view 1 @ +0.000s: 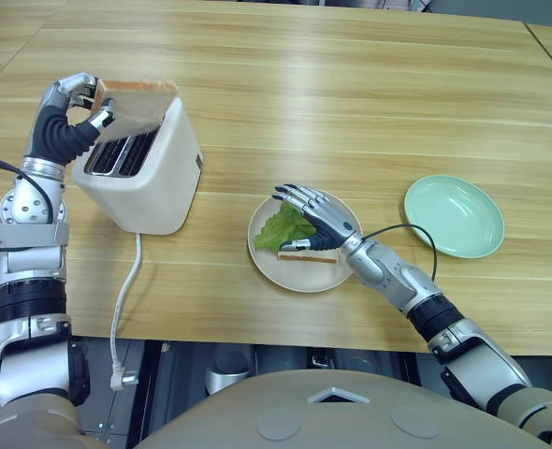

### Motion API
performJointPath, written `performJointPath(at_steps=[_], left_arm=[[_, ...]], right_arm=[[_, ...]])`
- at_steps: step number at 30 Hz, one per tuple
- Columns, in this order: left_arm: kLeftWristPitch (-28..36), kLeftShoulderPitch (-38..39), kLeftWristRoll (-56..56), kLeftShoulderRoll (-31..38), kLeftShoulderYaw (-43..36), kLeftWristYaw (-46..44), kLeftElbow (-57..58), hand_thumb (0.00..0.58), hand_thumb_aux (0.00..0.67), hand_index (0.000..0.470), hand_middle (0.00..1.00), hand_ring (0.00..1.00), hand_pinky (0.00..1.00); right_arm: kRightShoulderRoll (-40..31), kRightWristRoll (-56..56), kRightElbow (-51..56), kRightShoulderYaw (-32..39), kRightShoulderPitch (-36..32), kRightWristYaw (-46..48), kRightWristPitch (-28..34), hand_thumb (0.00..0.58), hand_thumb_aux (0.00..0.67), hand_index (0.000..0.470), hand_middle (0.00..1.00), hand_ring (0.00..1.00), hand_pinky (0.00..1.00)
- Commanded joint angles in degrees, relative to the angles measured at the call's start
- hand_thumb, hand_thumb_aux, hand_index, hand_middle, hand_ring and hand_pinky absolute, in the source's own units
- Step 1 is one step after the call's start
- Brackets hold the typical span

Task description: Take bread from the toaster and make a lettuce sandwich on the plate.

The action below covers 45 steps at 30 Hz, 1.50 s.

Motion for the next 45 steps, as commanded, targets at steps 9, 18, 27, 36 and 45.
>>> performJointPath(at_steps=[9,18,27,36,45], left_arm=[[-1.2,-3.5,-5.2,-2.9,1.7,-1.4,-2.1,0.580,0.670,0.460,1.00,1.00,1.00],[0.0,-4.6,-10.1,-6.7,-1.3,-7.9,-5.5,0.580,0.670,0.460,1.00,1.00,1.00],[-0.6,-9.6,-12.1,-13.2,-14.6,-25.5,-1.2,0.580,0.670,0.460,1.00,1.00,1.00],[-3.0,-20.6,-11.1,-20.2,-21.8,-40.3,18.8,0.580,0.670,0.460,1.00,1.00,1.00],[-5.9,-31.9,-3.9,-28.8,-26.3,-43.7,41.4,0.580,0.670,0.460,1.00,1.00,1.00]], right_arm=[[-0.7,1.5,-2.0,-2.9,0.1,-0.7,-0.5,0.000,0.000,0.000,0.00,0.00,0.00],[-2.3,4.4,-5.3,-7.0,2.0,-0.9,-1.1,0.000,0.000,0.000,0.00,0.00,0.00],[-8.3,17.3,-13.3,-18.2,8.1,3.8,-3.3,0.000,0.000,0.000,0.00,0.00,0.00],[-12.5,30.7,-18.6,-25.9,14.3,13.3,-4.5,0.000,0.000,0.000,0.00,0.00,0.00],[-15.1,45.0,-25.5,-26.2,22.1,28.4,-6.7,0.000,0.000,0.000,0.00,0.00,0.00]])
